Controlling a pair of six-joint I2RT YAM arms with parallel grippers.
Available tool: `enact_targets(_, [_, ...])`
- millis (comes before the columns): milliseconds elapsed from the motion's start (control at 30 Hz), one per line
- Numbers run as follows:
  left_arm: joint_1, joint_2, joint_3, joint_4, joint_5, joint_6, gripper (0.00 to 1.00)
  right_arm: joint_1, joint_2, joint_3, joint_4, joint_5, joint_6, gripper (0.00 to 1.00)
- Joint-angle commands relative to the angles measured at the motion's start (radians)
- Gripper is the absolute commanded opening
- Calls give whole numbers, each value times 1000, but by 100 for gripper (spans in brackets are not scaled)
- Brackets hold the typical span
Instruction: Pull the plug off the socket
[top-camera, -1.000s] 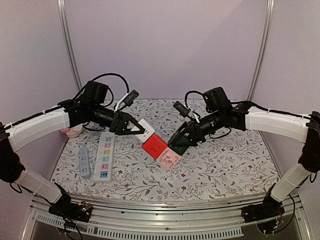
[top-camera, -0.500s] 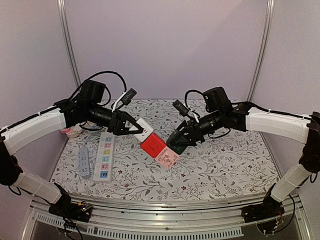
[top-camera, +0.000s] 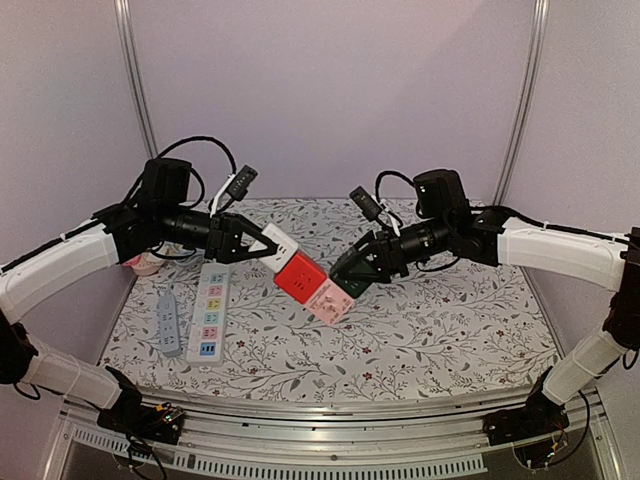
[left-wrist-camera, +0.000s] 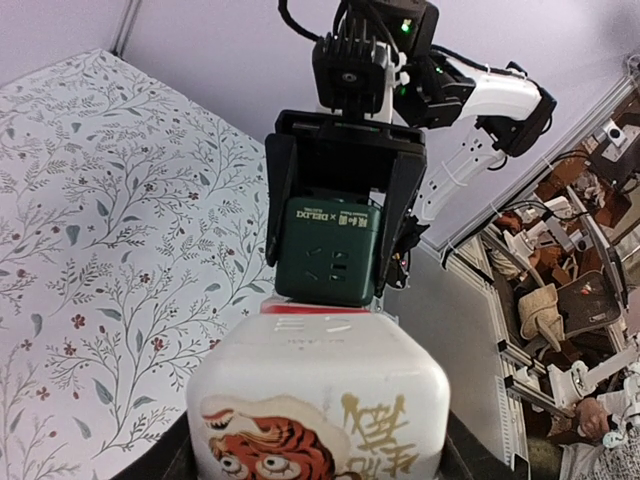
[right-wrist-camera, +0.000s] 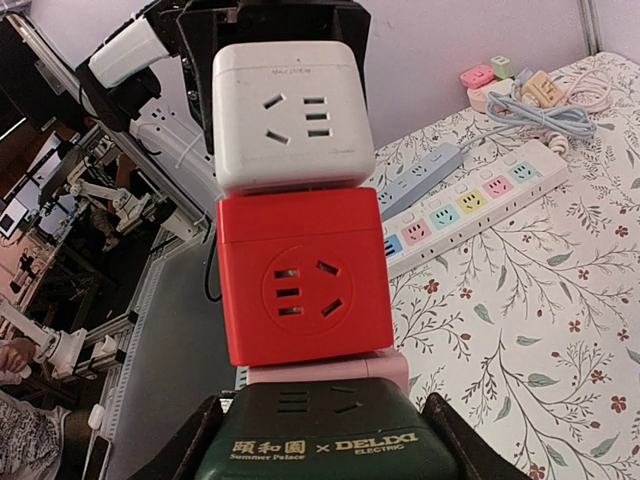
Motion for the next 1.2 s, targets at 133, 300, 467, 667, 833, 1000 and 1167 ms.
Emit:
enact_targets(133, [31,-13,22,89,36,-37,0,-12,16,-19,-74,17,-15,29])
enact_targets(300, [31,30,46,45,64,-25,0,12,30,50,-286,17,-153,29])
enact_targets(467, [31,52,53,33,78,-24,0,48,76,106,-414,59,-265,28])
enact_targets(667, [31,61,62,13,76,-16,0,62,104,130,-462,96,-292,27])
enact_targets(833, [31,41,61,4,46,-2,0,40,82,79,-317,110,-214,26])
enact_targets(1000, [34,11,52,7,-2,6,0,-15,37,9,-166,107,-95,26])
enact_targets(1167, [51,-20,20,74,-30,-24,0,-44,19,-36,-44,112,18,26])
